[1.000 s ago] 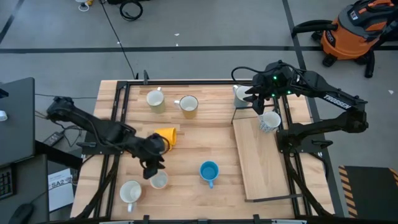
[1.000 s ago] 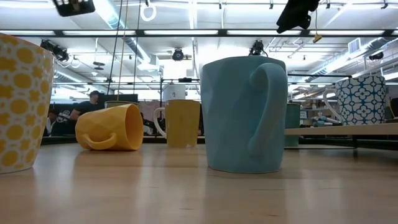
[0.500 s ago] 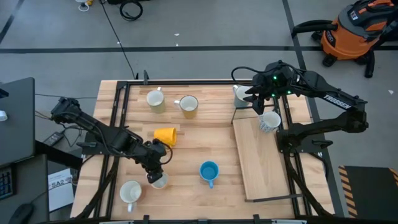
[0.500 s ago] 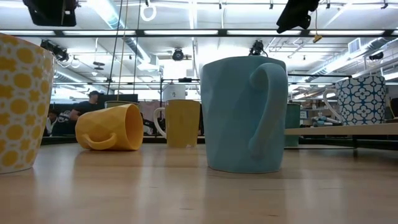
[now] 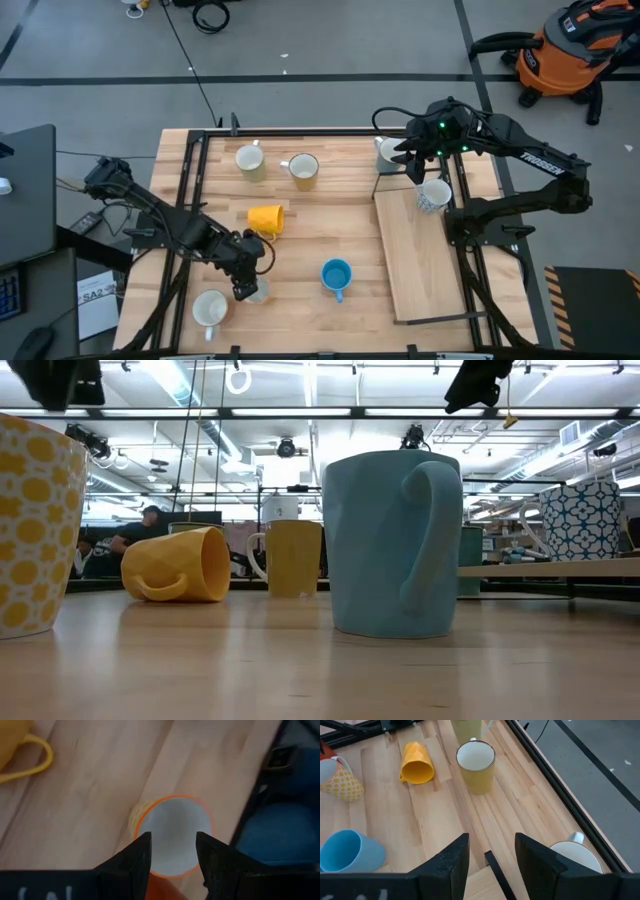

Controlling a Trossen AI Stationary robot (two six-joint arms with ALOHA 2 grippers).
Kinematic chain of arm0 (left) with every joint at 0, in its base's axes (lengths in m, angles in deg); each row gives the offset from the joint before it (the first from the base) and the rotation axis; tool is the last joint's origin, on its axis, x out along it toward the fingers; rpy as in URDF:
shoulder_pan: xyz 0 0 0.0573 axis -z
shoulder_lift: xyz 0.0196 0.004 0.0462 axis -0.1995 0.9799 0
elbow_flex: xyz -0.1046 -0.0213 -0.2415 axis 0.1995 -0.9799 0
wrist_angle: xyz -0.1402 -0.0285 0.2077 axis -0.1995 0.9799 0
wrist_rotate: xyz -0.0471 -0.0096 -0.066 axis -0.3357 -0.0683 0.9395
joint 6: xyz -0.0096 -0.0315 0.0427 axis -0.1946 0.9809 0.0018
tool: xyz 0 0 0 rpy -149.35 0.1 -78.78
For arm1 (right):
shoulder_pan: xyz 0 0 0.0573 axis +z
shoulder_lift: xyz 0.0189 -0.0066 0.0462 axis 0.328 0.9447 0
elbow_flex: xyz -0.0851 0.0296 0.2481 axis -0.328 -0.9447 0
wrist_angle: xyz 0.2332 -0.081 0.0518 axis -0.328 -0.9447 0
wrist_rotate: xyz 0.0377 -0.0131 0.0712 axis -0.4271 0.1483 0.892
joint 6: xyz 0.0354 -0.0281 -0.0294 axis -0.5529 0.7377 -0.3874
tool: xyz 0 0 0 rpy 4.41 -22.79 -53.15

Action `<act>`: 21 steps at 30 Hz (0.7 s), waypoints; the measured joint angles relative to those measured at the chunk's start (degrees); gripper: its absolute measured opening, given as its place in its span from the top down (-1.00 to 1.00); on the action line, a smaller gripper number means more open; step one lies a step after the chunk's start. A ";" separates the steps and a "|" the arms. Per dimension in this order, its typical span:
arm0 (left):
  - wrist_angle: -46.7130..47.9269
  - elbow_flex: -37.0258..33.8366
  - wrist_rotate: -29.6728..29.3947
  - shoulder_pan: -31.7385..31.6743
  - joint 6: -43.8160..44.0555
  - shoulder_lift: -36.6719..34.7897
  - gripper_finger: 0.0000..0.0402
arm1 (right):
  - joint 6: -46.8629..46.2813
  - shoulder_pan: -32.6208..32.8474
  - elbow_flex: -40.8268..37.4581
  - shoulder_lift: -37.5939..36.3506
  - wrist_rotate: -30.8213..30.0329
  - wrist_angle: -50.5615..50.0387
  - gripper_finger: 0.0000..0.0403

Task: Place coffee mugs
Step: Put the yellow patterned mug on the shelf

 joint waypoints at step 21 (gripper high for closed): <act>4.02 -0.01 -0.11 0.42 -0.39 13.52 0.19 | -0.02 0.00 0.00 0.00 0.02 -0.05 0.19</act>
